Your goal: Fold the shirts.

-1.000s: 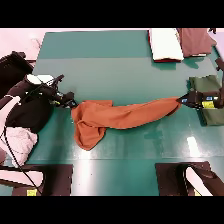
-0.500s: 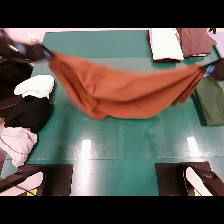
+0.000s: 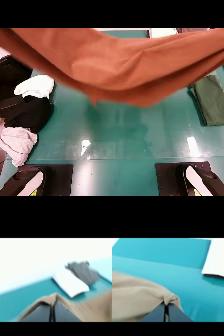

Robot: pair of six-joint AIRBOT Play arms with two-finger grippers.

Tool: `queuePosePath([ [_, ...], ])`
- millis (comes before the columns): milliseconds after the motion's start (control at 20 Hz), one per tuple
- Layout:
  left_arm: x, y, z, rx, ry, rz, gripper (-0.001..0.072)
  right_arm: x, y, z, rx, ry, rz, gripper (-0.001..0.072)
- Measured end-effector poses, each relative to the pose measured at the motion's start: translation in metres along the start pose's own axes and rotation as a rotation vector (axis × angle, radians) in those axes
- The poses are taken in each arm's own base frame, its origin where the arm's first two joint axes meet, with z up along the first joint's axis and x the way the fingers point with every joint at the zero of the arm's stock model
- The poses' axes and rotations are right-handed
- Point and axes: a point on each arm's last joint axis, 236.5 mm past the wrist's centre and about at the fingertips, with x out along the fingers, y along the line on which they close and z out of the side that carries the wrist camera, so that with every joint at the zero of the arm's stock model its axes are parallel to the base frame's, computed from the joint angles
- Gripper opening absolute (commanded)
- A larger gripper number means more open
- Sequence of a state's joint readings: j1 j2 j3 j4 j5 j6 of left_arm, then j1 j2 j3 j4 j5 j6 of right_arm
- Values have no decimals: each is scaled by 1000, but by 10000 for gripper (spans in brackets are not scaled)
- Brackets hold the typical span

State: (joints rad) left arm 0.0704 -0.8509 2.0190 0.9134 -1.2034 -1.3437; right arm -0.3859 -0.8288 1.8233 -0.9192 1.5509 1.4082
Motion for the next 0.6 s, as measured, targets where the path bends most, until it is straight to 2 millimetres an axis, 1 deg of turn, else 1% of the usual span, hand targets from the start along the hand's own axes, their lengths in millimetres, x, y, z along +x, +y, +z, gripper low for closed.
queuePosePath([
  [50,1,3,0,1,0,12,27,-2,-4,-1,15,18,-17,15],
  [100,7,10,-5,-10,14,21,27,-2,-10,-3,38,40,-31,15],
  [150,19,21,-17,-31,50,31,27,1,-17,-7,69,69,-39,15],
  [200,35,35,-35,-58,103,42,26,9,-25,-13,103,107,-39,15],
  [250,53,49,-58,-94,168,45,27,21,-35,-24,148,164,-37,15],
  [300,75,65,-90,-143,252,44,27,36,-47,-38,193,232,-39,16],
  [350,94,80,-126,-190,341,47,27,57,-59,-58,238,323,-40,15],
  [400,114,97,-168,-247,441,50,27,77,-71,-82,277,421,-46,15],
  [450,131,110,-214,-309,542,49,27,99,-80,-113,309,540,-51,16],
  [500,144,120,-259,-367,639,46,27,119,-86,-143,334,652,-53,16],
  [550,154,128,-308,-428,741,46,27,140,-93,-176,359,770,-58,16],
  [600,160,135,-351,-481,826,48,28,158,-99,-203,375,860,-63,17],
])
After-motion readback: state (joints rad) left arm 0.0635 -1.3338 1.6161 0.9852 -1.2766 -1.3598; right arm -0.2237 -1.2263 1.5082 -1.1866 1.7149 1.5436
